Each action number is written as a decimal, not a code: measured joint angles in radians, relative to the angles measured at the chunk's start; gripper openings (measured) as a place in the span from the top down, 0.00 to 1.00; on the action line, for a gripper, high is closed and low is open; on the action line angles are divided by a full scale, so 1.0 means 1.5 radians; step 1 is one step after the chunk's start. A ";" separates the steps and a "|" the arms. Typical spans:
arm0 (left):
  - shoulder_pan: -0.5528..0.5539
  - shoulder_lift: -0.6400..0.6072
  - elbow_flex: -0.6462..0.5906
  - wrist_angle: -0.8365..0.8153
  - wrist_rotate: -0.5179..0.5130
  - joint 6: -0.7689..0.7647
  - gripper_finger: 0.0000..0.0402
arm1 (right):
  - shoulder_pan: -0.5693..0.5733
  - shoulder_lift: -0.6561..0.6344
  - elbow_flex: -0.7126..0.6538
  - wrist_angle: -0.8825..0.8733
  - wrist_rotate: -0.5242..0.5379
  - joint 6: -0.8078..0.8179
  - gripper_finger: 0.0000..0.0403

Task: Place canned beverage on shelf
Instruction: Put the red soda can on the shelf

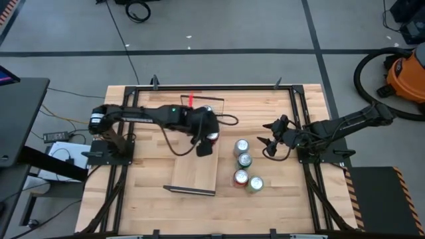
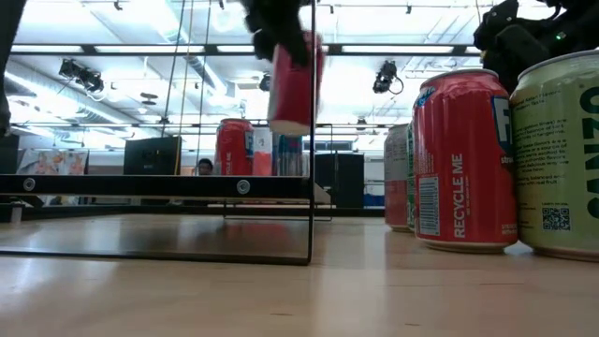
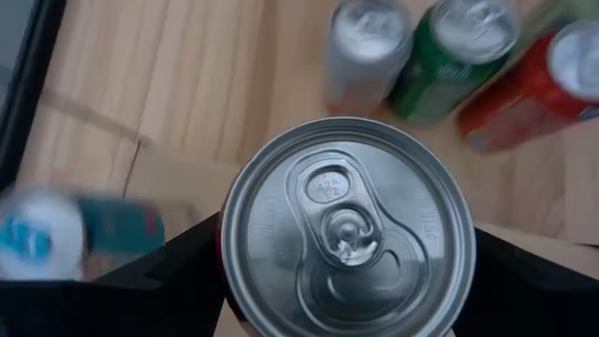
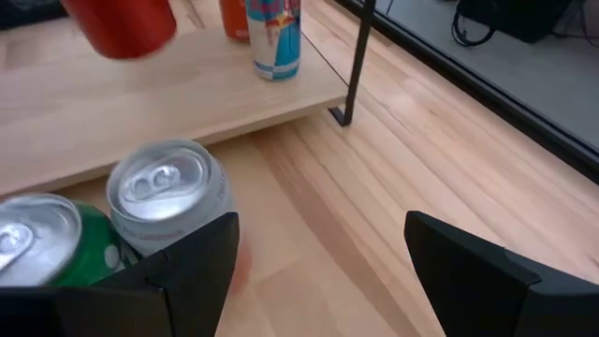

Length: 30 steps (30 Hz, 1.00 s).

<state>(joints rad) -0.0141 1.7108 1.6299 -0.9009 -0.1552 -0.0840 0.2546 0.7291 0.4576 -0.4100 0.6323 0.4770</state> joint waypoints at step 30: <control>-0.003 -0.274 -0.460 0.172 -0.161 -0.193 0.23 | 0.001 0.016 0.000 0.036 0.003 -0.006 0.22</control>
<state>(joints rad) -0.0181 1.2991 0.9398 -0.6430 -0.3971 -0.3742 0.2562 0.7539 0.4580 -0.3562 0.6363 0.4679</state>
